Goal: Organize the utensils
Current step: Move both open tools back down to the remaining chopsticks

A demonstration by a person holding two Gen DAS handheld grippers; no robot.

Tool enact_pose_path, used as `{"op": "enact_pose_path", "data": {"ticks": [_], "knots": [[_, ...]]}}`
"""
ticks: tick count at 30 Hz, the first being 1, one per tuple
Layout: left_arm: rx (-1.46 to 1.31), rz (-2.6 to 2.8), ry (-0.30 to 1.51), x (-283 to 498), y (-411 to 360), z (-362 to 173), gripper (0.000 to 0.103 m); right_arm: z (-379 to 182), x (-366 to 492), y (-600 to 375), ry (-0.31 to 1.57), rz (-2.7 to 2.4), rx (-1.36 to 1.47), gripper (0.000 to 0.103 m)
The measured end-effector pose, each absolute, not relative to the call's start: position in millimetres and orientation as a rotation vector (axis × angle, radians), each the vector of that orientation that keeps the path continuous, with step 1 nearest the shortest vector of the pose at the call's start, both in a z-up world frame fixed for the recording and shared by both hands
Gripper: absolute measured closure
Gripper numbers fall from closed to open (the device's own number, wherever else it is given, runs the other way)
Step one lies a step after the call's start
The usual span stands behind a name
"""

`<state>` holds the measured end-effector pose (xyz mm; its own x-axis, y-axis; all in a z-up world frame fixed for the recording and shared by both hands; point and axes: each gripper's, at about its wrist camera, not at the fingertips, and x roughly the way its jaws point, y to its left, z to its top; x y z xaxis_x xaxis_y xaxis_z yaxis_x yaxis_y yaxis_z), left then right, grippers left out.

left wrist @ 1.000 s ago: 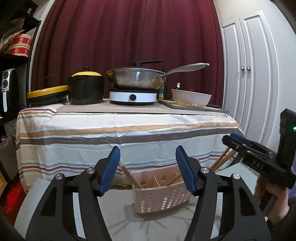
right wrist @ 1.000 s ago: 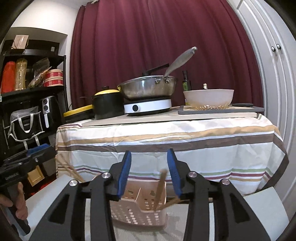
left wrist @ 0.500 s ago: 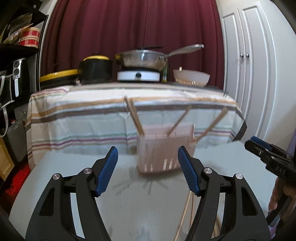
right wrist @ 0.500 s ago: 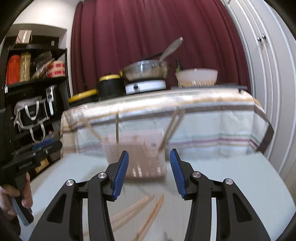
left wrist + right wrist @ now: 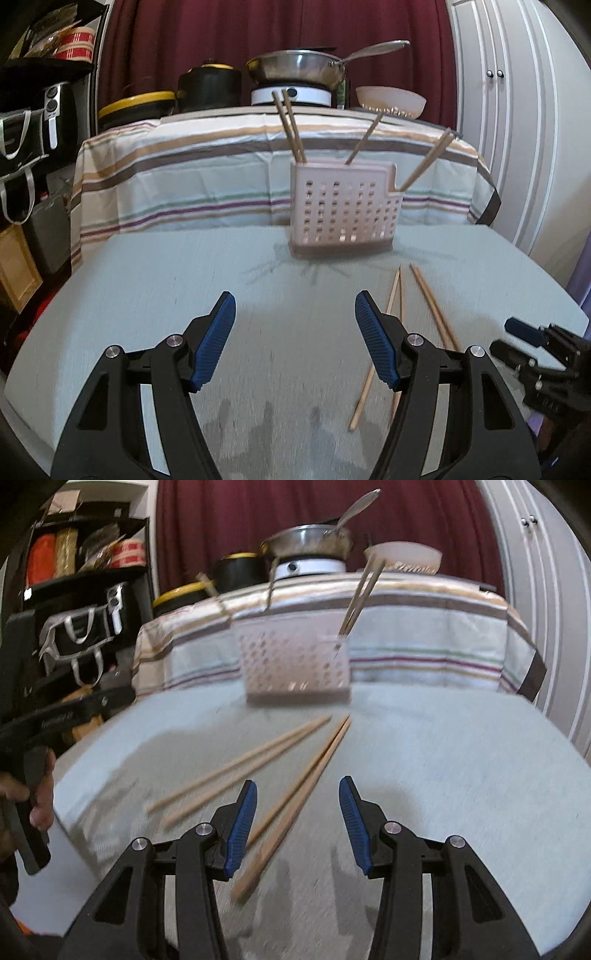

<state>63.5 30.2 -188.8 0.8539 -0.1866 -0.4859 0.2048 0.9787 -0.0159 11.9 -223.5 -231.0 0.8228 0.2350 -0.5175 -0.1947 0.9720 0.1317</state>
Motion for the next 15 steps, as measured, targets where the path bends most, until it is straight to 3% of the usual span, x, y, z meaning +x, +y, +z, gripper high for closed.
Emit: {"op": "enact_pose_path", "data": {"ticks": [15], "knots": [[0.03, -0.209, 0.554, 51.0, 25.2, -207.5, 0.037, -262.0, -0.3, -227.7, 0.642, 0.221, 0.072, 0.063]]}}
